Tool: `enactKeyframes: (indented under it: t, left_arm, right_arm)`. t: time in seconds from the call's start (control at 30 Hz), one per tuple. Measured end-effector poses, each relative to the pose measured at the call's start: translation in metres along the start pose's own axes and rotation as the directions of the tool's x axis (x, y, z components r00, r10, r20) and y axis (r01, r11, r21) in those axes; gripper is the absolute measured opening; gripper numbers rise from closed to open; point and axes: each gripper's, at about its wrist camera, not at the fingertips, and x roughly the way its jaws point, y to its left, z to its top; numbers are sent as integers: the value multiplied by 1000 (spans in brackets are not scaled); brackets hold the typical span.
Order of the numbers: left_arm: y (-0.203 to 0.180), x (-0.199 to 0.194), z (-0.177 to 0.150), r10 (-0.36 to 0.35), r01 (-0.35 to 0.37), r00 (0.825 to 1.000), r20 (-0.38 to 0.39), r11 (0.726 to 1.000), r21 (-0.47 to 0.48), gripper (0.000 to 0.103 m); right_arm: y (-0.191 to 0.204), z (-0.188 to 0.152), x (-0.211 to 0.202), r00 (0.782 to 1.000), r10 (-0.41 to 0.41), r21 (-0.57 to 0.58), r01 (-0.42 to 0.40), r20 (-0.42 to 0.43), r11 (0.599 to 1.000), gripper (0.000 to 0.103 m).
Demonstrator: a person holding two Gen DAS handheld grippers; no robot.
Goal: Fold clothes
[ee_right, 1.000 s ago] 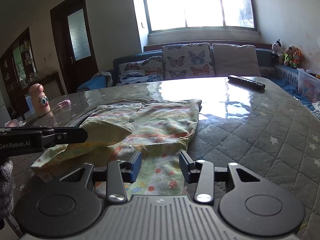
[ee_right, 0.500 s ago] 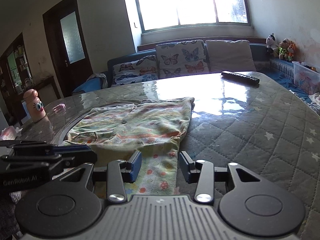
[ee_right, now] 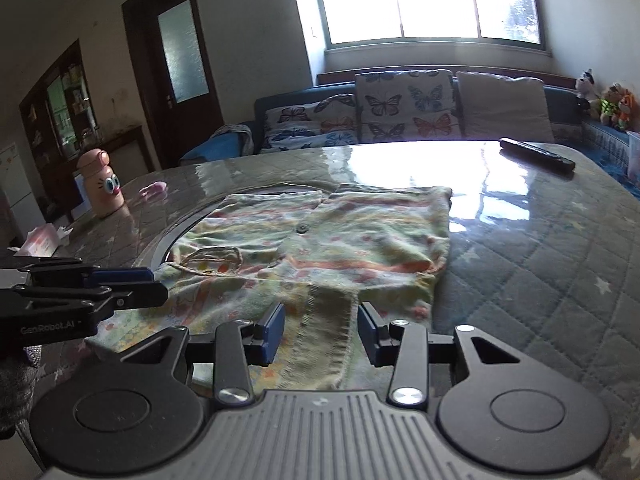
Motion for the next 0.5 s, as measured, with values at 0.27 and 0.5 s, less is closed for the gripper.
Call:
enactKeyframes:
  t: [0.27, 0.5]
  left_arm:
    - [33, 9, -19, 65, -67, 995, -70, 997, -26, 27]
    - [38, 7, -15, 76, -77, 995, -69, 997, -14, 26]
  right_arm:
    - [16, 9, 35, 999, 23, -71, -26, -42, 997, 41]
    - [9, 2, 48, 997, 2, -69, -7, -80, 998, 39]
